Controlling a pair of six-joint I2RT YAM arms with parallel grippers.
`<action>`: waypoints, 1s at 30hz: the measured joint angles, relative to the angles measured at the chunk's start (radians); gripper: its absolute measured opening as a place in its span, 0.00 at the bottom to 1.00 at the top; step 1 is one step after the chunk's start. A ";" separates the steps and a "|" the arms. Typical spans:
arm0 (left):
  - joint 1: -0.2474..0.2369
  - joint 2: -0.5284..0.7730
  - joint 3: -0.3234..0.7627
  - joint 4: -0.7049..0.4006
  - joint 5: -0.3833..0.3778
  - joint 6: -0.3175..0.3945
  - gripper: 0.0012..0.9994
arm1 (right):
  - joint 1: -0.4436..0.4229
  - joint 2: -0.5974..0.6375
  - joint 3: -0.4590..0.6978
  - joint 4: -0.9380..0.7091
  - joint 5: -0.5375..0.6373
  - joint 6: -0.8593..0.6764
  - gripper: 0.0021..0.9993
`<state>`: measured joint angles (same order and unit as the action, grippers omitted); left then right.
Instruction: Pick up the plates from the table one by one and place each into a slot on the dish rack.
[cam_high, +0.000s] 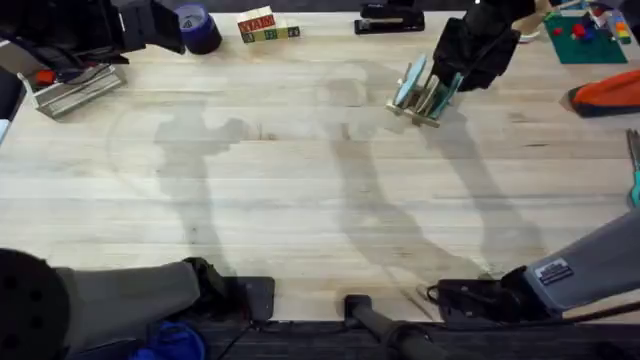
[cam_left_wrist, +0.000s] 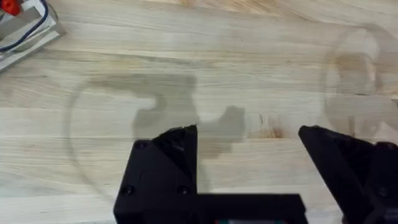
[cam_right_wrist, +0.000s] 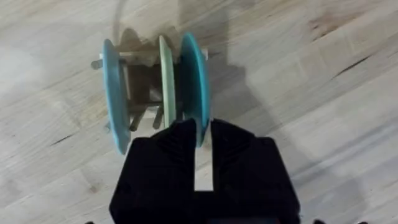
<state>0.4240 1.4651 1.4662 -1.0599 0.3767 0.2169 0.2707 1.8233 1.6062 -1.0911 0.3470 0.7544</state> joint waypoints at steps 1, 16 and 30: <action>0.000 0.000 0.000 0.000 0.000 0.000 0.99 | 0.000 0.000 0.000 0.000 0.000 0.000 0.17; 0.000 0.000 0.000 0.000 0.000 0.000 1.00 | 0.000 0.000 0.000 -0.001 0.000 0.000 0.16; 0.000 0.000 0.000 0.000 0.000 0.000 1.00 | -0.001 -0.102 -0.002 -0.005 0.004 -0.019 0.17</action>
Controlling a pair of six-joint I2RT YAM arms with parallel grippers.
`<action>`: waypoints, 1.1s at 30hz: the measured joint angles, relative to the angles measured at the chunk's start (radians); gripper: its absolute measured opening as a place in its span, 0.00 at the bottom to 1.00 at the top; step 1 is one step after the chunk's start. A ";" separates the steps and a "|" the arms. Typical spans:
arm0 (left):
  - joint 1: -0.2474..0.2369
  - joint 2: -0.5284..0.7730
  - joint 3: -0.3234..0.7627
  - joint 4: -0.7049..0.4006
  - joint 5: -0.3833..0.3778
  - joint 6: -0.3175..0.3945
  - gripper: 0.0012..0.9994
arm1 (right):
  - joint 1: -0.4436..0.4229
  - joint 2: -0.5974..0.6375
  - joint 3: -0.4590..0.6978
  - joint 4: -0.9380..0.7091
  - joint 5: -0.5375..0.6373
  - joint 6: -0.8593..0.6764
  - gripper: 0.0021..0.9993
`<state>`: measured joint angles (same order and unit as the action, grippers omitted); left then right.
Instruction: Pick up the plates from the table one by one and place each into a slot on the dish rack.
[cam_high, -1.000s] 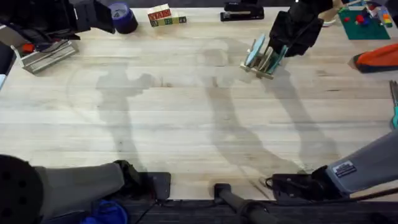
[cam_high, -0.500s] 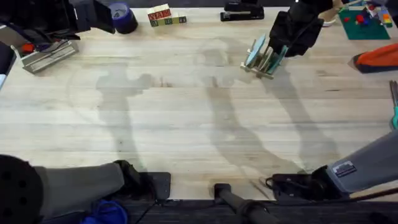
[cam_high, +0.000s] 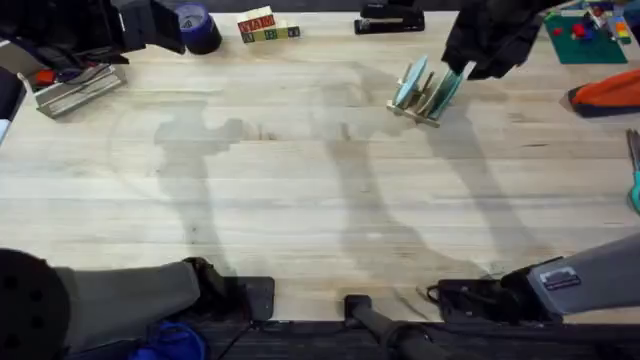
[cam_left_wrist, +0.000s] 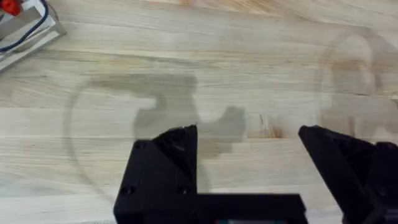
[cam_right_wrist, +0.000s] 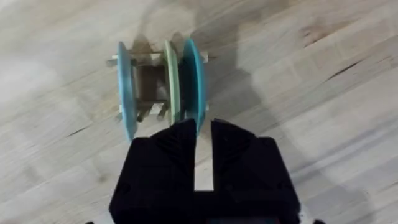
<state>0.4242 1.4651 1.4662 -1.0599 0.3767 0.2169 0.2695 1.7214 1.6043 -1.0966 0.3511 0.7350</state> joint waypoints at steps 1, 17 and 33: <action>0.000 0.000 0.000 0.000 0.000 0.000 1.00 | 0.000 -0.016 0.000 0.000 0.000 -0.002 0.17; 0.000 0.000 0.000 0.000 0.000 0.000 0.99 | 0.000 -0.172 0.000 -0.003 0.000 -0.037 0.20; 0.000 0.000 0.000 0.000 0.000 0.000 1.00 | 0.000 -0.172 0.094 -0.026 0.000 -0.233 1.00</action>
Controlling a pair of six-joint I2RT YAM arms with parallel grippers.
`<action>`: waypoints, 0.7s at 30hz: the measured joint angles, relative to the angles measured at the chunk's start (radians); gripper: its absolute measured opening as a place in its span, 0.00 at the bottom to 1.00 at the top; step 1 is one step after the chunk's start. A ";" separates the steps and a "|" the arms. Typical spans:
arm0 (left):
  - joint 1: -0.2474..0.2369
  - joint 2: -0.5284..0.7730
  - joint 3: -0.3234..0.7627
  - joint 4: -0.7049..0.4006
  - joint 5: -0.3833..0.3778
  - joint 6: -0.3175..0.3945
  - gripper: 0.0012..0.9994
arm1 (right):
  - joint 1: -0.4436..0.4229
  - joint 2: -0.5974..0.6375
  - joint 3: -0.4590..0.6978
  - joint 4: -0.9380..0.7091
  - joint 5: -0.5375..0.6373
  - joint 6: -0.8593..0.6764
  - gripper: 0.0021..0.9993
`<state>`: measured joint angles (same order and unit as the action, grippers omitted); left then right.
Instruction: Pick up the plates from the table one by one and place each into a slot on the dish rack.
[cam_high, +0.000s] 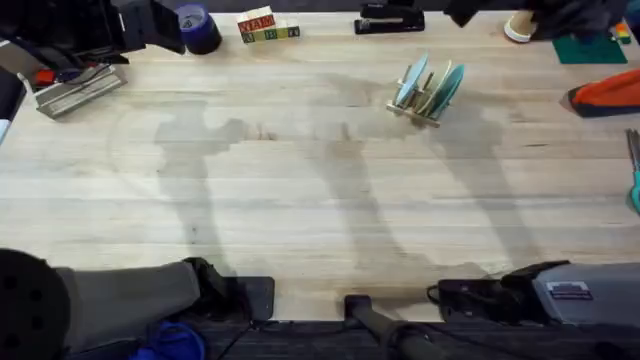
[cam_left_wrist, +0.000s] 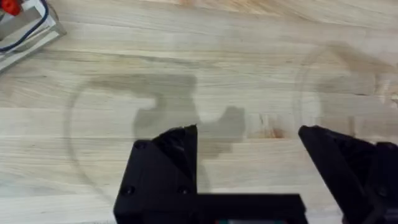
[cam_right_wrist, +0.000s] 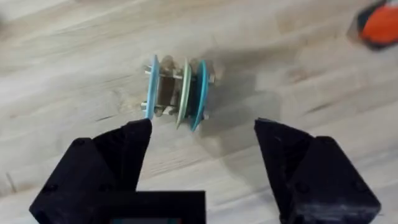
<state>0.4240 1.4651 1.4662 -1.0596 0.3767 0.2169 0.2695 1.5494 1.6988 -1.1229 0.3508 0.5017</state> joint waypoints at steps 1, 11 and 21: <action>0.000 0.000 0.000 0.000 0.000 0.000 1.00 | 0.000 0.000 0.011 0.000 -0.001 -0.035 1.00; 0.000 0.000 0.000 0.000 0.000 0.000 1.00 | -0.001 0.000 0.041 0.006 -0.212 -0.509 1.00; 0.000 0.000 0.000 -0.003 0.000 0.000 1.00 | -0.001 0.000 0.041 -0.006 -0.262 -0.562 1.00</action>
<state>0.4240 1.4651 1.4662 -1.0623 0.3767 0.2171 0.2687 1.5494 1.7397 -1.1291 0.0892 -0.0602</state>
